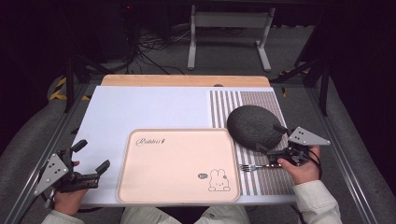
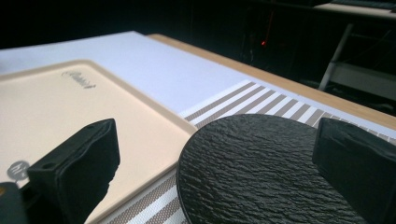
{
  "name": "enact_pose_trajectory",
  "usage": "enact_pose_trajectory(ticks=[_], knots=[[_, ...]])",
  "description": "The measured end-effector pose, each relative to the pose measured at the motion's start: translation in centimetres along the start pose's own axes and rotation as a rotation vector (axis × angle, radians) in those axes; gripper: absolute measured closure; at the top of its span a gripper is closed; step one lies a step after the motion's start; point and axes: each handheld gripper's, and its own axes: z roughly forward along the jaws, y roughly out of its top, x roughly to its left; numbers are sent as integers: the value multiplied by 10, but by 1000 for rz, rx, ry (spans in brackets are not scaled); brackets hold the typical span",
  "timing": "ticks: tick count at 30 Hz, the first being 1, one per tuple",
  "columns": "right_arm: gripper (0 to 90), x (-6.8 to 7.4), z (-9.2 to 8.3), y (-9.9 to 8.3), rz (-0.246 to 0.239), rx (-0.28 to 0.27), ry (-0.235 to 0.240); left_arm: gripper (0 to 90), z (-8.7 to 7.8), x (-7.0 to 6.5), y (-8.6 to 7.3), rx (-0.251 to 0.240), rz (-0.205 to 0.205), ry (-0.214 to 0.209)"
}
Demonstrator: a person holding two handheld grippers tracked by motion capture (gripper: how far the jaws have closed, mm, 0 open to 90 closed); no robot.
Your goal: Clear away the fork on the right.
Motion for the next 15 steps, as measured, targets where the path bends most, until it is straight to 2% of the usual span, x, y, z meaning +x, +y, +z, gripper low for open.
enact_pose_trajectory(ticks=[1,3,6,11,13,14,15], knots=[[42,-1,1,5,-22,49,13,0,0,0,0,1,0,0],[64,-1,2,10,-45,102,27,0,0,0,0,1,-1,-1],[112,-2,3,19,-100,226,72,0,0,0,0,0,0,-1],[136,-2,8,31,-188,389,123,1,0,0,0,0,1,-2],[140,-2,10,33,-221,444,137,1,0,0,0,0,1,-2],[140,-2,10,33,-221,444,137,0,0,0,0,0,1,-2],[143,-3,11,34,-235,467,144,0,1,0,0,-2,-1,-3]])
